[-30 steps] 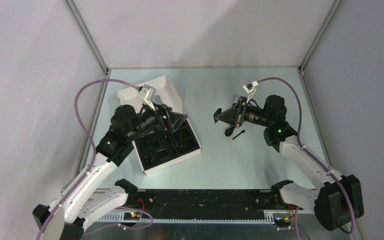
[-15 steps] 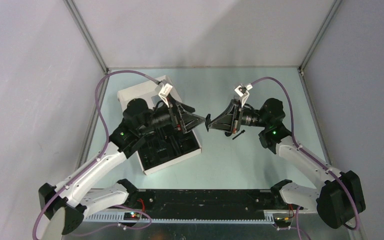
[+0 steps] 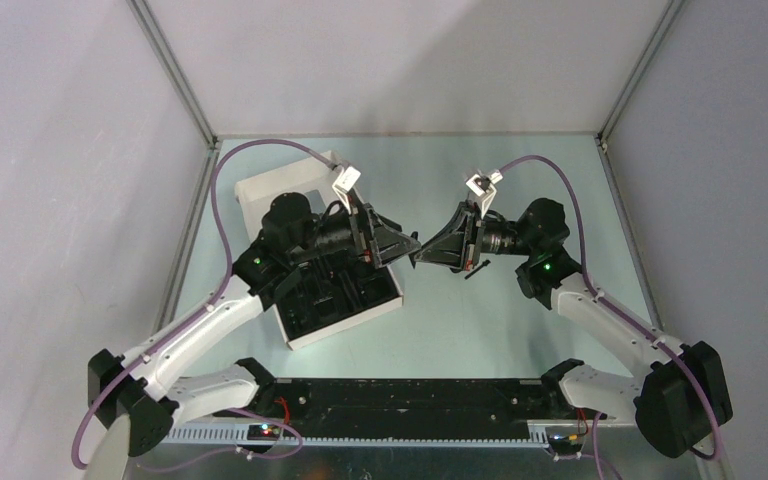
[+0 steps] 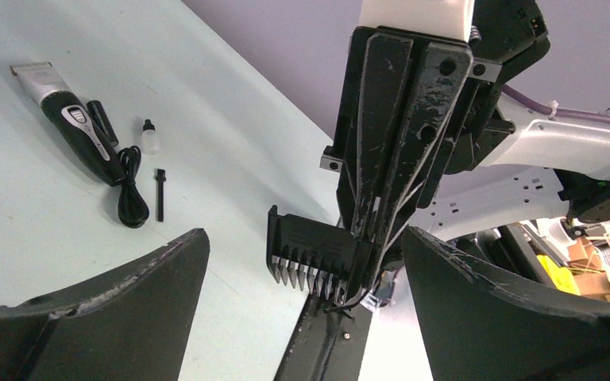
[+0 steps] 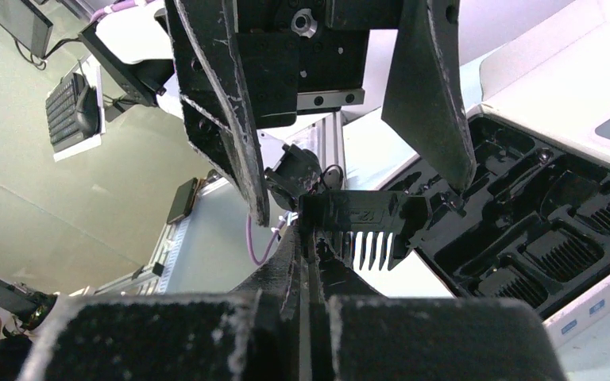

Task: Sort the hair-cutting tools

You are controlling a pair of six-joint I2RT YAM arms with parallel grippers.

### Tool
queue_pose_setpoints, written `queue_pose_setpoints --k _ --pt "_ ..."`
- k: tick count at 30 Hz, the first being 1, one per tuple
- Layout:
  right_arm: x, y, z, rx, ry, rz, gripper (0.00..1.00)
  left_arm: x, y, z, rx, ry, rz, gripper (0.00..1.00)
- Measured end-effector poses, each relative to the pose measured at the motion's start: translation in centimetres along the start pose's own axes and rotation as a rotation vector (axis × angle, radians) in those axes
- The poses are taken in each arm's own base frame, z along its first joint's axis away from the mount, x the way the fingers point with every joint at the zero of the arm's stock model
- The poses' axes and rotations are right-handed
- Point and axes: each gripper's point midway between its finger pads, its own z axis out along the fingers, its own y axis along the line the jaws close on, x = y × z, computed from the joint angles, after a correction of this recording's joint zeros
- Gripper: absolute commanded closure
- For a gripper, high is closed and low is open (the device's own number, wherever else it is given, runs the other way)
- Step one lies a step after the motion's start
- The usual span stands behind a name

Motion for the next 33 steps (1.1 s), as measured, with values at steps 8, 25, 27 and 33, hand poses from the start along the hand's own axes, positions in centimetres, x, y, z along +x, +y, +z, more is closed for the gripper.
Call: queue_pose_setpoints --k 8,25,27,33 --pt "0.0 0.4 0.2 -0.015 0.0 -0.011 1.0 1.3 -0.2 0.8 0.028 0.05 -0.057 0.03" --pt "-0.2 0.8 0.3 -0.031 -0.006 -0.017 1.0 0.4 -2.6 1.1 0.165 0.013 -0.147 0.18" --pt "-0.2 0.9 0.3 -0.035 -0.007 -0.018 1.0 0.4 -2.7 1.0 0.174 0.011 -0.155 0.22" --pt "-0.2 1.1 0.3 -0.042 -0.005 -0.024 1.0 0.5 -2.3 0.9 0.17 0.004 -0.179 0.38"
